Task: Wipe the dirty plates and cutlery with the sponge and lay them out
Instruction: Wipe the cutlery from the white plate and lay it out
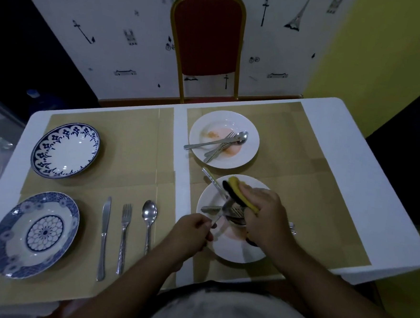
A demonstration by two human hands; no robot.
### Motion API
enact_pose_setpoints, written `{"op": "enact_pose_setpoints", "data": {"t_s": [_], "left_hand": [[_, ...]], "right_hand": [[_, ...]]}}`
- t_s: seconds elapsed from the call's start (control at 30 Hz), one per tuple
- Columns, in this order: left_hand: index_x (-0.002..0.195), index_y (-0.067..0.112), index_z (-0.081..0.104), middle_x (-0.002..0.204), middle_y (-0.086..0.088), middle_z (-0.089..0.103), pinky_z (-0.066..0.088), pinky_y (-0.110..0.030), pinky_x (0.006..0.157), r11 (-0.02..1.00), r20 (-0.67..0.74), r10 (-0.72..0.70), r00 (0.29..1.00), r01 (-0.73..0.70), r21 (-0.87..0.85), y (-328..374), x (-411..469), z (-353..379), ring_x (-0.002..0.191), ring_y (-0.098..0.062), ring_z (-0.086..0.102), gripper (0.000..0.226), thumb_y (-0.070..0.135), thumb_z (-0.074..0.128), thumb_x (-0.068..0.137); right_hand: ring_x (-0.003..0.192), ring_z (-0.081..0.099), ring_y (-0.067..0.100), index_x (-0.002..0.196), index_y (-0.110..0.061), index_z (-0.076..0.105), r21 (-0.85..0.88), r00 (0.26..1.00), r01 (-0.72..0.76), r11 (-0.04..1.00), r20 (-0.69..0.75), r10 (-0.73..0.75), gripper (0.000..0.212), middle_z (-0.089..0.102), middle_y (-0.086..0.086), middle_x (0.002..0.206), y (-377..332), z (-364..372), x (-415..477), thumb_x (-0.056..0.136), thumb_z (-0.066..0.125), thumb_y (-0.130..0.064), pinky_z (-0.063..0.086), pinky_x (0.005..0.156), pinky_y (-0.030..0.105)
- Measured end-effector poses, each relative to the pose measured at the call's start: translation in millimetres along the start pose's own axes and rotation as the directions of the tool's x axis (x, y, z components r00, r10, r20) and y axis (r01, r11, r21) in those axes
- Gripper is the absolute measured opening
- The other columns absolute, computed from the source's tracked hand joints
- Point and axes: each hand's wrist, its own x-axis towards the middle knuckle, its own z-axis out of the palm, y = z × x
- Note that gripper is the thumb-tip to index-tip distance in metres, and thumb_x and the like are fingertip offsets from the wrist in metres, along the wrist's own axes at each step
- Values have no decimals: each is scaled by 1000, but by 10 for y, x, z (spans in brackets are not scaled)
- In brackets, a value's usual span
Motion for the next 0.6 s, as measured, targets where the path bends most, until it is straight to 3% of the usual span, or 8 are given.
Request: {"op": "enact_pose_setpoints", "data": {"t_s": [0.1,0.2,0.3,0.4,0.47,0.53,0.6], "left_hand": [[101,8,71,82,-9,68,48,-23,52,992,31,25,999,-21,-125,59,-20,48,63,-14,61,23,14,49,104],[101,4,72,82,-8,66,38,-22,49,976,34,38,999,-30,-217,43,-28,40,55,-12,50,25,10,48,104],[102,3,73,82,-9,66,36,-22,51,967,59,9,998,7,-254,-26,-58,4,56,-12,47,26,7,47,103],[103,5,73,84,-7,66,37,-22,51,961,108,-28,994,56,-269,-87,-85,-2,60,-13,48,25,9,49,102],[105,6,72,85,-7,66,37,-23,53,957,130,-49,990,83,-278,-129,-76,0,63,-15,49,21,9,52,101],[109,11,72,83,-7,65,38,-25,55,963,120,-55,991,84,-255,-168,-60,-13,67,-17,51,19,10,56,99],[112,16,72,77,-5,64,37,-26,50,985,95,-46,994,61,-163,-192,-44,-35,65,-18,50,20,12,61,96]], "right_hand": [[109,51,13,119,-8,65,-113,967,223,968,151,-205,49,66,5,120,22,83,-106,76,43,-20,42,97,29],[114,51,18,123,-14,63,-232,939,277,932,272,-212,48,61,2,129,202,147,-187,81,41,-21,46,95,35],[106,60,30,122,-14,64,-322,958,226,919,246,-149,46,63,5,126,295,93,-114,79,47,-17,53,84,43],[99,63,36,124,-10,62,-335,979,124,934,197,-59,56,65,11,121,314,16,-10,70,52,5,55,80,45],[89,66,24,127,-18,60,-160,992,-79,984,86,94,57,69,8,111,276,-35,31,79,51,11,57,73,31],[76,63,14,128,-33,57,37,923,-385,922,21,385,57,69,0,101,231,-50,61,87,47,6,55,62,22],[81,62,14,128,-35,55,86,882,-468,879,-14,471,61,68,-2,105,196,-34,50,85,44,6,55,72,27]]}}
